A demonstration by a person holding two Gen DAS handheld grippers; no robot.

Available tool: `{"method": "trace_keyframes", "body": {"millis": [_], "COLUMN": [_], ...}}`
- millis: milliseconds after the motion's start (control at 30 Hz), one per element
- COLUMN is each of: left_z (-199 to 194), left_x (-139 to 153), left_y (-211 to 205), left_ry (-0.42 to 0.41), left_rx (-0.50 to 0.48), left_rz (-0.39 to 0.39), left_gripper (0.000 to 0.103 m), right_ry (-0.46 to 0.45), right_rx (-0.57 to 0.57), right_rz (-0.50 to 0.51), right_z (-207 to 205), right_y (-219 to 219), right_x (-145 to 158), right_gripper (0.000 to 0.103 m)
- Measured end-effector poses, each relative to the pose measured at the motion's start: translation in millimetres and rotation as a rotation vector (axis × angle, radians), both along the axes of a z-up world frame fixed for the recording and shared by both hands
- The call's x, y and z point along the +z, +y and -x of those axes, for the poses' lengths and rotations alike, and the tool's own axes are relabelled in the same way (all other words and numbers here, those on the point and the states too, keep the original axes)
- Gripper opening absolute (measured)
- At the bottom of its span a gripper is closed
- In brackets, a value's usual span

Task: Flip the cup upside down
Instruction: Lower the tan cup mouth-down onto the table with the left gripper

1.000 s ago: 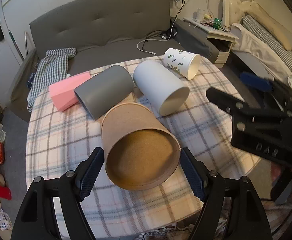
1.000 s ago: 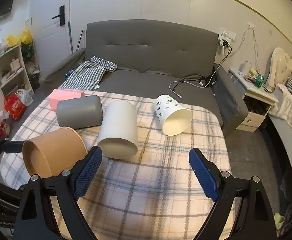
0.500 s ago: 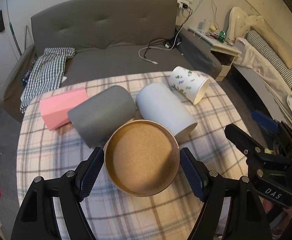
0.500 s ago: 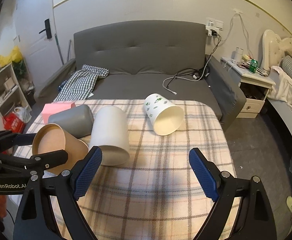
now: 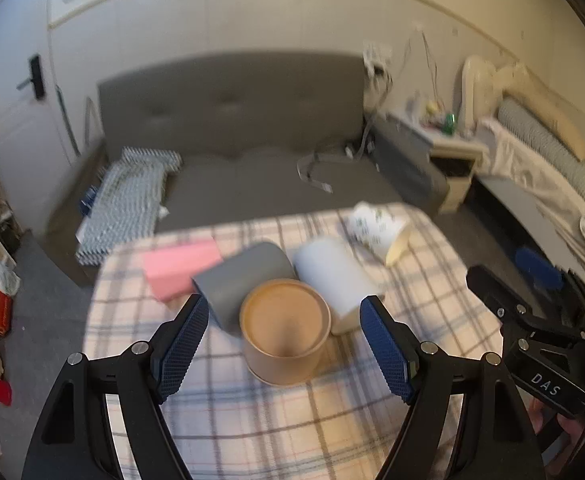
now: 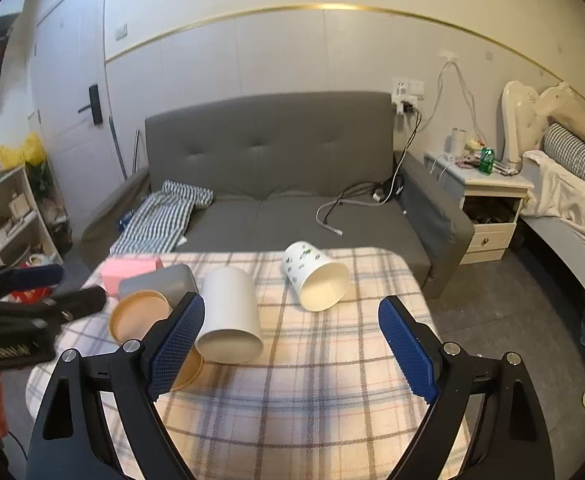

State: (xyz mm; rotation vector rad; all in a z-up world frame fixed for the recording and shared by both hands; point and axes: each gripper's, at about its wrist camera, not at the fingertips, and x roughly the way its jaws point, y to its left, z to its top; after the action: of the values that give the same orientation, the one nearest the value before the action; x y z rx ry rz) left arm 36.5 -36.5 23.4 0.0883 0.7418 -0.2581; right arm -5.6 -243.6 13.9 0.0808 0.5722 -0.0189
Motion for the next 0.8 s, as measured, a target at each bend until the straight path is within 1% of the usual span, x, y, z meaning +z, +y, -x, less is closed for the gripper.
{"method": "trace_keyframes", "body": {"millis": [67,167,267,433,600,633,700,800], "left_z": [11,27,41,59,72,74,74,75], "left_x": [10,17,20,18,3,-1,-10,-17], "left_y": [11,25,35,42,46,46,46,48], "left_ry": [-0.058,-0.123,-0.177,-0.265,-0.346,-0.359,-0.352,-0.350], "left_rx": [0.028,0.066,0.102,0.135,0.161,0.163,0.166,0.157], "left_rz": [0.016,0.041,0.037,0.030,0.011,0.005,0.001,0.044], "left_gripper": [0.081,0.081,0.081,0.081,0.081,0.081,0.081,0.081], "right_ry": [-0.013,-0.033,-0.054,-0.084,-0.110,-0.110,-0.106,-0.109], "right_rx": [0.001,0.007,0.010,0.038,0.076,0.083,0.102,0.125], "right_rz": [-0.006,-0.003,-0.004,0.023,0.061,0.070,0.092,0.128], "right_z": [7,15,24,34,42,42,43,48], "right_y": [0,-1,0,6,16,17,21,31], "right_x": [5,10,15,17,13,10,5,-7], "right_gripper": [0.089,0.089,0.089,0.089,0.089,0.089,0.089,0.089]}}
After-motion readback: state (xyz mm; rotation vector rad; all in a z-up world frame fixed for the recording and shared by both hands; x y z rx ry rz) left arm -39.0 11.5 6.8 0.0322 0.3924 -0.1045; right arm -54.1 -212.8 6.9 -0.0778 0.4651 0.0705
